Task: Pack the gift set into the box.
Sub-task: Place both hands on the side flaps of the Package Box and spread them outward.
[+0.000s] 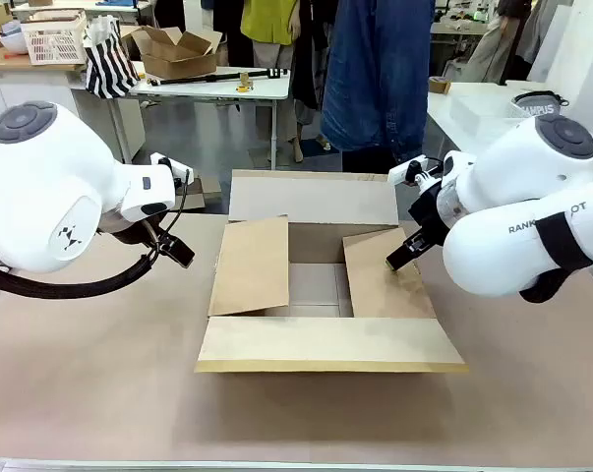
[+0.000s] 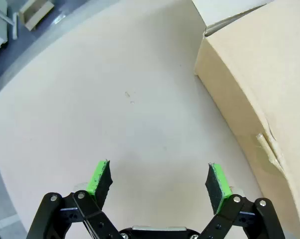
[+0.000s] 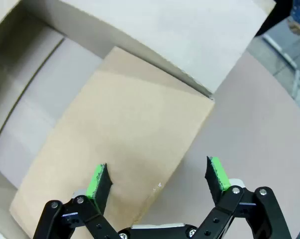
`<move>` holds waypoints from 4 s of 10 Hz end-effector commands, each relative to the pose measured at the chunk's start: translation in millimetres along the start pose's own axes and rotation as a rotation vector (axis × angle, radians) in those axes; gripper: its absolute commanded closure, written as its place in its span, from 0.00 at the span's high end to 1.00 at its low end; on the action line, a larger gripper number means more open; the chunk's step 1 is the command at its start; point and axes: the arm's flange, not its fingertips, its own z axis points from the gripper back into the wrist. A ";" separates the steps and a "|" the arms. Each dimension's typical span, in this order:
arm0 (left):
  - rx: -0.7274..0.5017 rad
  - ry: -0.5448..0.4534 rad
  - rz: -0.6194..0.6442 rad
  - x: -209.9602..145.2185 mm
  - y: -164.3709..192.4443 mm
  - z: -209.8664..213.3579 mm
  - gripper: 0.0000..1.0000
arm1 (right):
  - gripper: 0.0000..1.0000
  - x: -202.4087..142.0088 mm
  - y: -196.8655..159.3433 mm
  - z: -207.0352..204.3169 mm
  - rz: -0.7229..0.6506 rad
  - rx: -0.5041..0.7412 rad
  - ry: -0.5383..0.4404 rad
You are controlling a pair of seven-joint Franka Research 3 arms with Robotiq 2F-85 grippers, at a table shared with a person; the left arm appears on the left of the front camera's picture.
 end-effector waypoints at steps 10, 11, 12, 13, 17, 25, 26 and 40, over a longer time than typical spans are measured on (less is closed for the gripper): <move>0.000 0.000 0.000 0.0 0.0 0.1 1.00 | 1.00 0.0 0.0 0.0 0.000 0.000 0.000; 0.000 0.000 0.000 0.0 0.0 0.1 1.00 | 1.00 0.0 0.0 0.0 0.000 0.000 0.000; 0.000 0.000 0.000 0.0 0.0 0.1 1.00 | 1.00 0.0 0.0 0.0 0.000 0.000 0.000; 0.000 0.000 0.000 0.0 0.0 0.1 1.00 | 1.00 0.0 0.0 0.0 0.000 0.000 0.000; 0.000 0.000 -0.002 0.2 -0.9 0.0 1.00 | 1.00 12.3 1.0 13.5 -0.086 0.012 0.021; -0.033 0.075 0.246 15.9 -16.5 152.3 1.00 | 1.00 40.6 23.5 184.6 -0.314 -0.010 -0.017; -0.042 0.048 0.245 11.3 -26.0 186.0 1.00 | 1.00 26.0 36.6 227.6 -0.315 -0.064 -0.059; -1.499 -0.366 0.477 -8.1 37.1 193.4 1.00 | 1.00 -105.4 -125.2 325.6 -1.136 0.900 -0.287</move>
